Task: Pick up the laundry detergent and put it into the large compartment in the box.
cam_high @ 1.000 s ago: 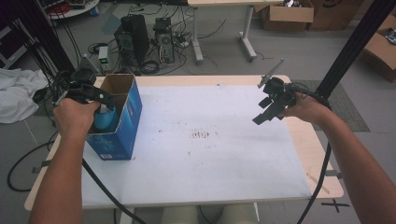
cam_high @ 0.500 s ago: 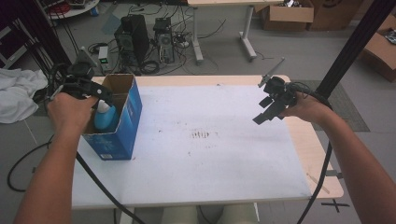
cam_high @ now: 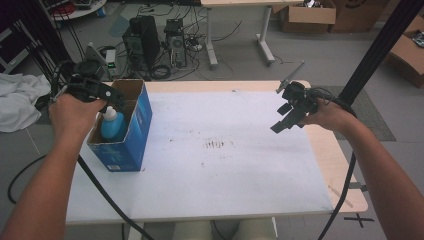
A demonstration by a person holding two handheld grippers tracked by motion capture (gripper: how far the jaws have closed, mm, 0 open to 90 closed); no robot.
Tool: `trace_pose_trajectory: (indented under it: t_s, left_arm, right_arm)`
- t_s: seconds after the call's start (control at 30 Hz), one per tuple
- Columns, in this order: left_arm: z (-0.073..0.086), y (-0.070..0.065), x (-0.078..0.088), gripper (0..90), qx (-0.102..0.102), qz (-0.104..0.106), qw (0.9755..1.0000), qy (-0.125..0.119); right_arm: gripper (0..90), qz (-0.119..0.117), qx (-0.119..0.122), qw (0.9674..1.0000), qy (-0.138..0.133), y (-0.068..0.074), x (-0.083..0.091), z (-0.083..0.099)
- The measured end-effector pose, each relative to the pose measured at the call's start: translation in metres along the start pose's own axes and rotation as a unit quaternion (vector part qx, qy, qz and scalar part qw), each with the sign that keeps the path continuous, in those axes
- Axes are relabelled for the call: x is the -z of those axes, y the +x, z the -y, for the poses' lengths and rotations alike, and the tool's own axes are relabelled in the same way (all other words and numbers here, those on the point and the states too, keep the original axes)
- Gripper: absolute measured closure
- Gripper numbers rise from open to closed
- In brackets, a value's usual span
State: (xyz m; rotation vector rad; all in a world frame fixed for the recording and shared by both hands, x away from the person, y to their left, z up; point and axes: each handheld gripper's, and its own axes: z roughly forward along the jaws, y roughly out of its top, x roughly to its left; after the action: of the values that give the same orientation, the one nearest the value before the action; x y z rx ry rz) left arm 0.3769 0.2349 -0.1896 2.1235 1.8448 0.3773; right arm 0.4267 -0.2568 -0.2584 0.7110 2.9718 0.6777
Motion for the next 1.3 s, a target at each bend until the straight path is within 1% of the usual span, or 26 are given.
trace_pose_trajectory:
  t_s: [0.1,0.23,0.37,0.43,0.5,0.57,0.67,0.73,0.8,0.93,1.03,1.17,1.23,1.3]
  left_arm:
    - [-0.002,-0.007,0.003,19.7,-0.013,0.007,0.9999,-0.004]
    - [-0.006,-0.020,0.007,19.3,-0.036,0.015,0.9992,-0.006]
    - [-0.010,-0.035,0.010,19.4,-0.068,0.025,0.9973,-0.011]
    - [-0.013,-0.042,0.011,19.3,-0.074,0.034,0.9966,-0.014]
    - [-0.015,-0.050,0.013,19.0,-0.086,0.042,0.9953,-0.015]
    - [-0.017,-0.059,0.014,19.0,-0.102,0.043,0.9937,-0.014]
    - [-0.022,-0.073,0.015,19.0,-0.130,0.048,0.9902,-0.011]
    - [-0.025,-0.082,0.014,18.9,-0.150,0.052,0.9872,-0.011]
    - [-0.028,-0.092,0.013,18.9,-0.172,0.053,0.9836,-0.009]
    - [-0.032,-0.108,0.009,18.9,-0.204,0.063,0.9769,-0.005]
    - [-0.033,-0.118,0.006,18.9,-0.233,0.069,0.9700,-0.004]
    - [-0.033,-0.133,0.002,19.0,-0.259,0.078,0.9627,-0.003]
    - [-0.034,-0.140,0.000,19.1,-0.278,0.083,0.9569,0.000]
    - [-0.034,-0.148,-0.003,19.3,-0.301,0.085,0.9499,0.005]
  right_arm:
    - [16.5,-0.001,-0.001,1.0000,0.000,0.000,0.000,0.000]
    - [16.4,-0.001,-0.001,1.0000,0.003,0.000,-0.001,-0.001]
    - [16.4,-0.001,-0.002,1.0000,0.003,0.000,-0.001,-0.001]
    - [16.4,-0.001,-0.003,1.0000,0.003,0.000,-0.002,-0.001]
    - [16.4,0.000,-0.002,1.0000,0.004,0.000,-0.002,-0.001]
    - [16.3,0.001,-0.002,1.0000,0.005,0.000,-0.002,-0.001]
    - [16.4,0.000,-0.002,1.0000,0.003,0.000,-0.002,-0.001]
    - [16.3,-0.002,-0.005,1.0000,0.002,0.001,-0.002,-0.001]
    - [16.3,-0.003,-0.004,1.0000,0.002,0.001,-0.002,-0.001]
    - [16.3,-0.002,-0.003,1.0000,0.002,0.000,-0.001,0.000]
    - [16.3,-0.002,-0.005,1.0000,0.002,0.002,-0.001,0.000]
    - [16.4,-0.002,-0.004,1.0000,0.002,0.003,0.000,-0.001]
    - [16.4,-0.002,-0.004,1.0000,0.002,0.003,0.001,-0.001]
    - [16.4,-0.002,-0.004,1.0000,0.001,0.004,0.001,-0.001]
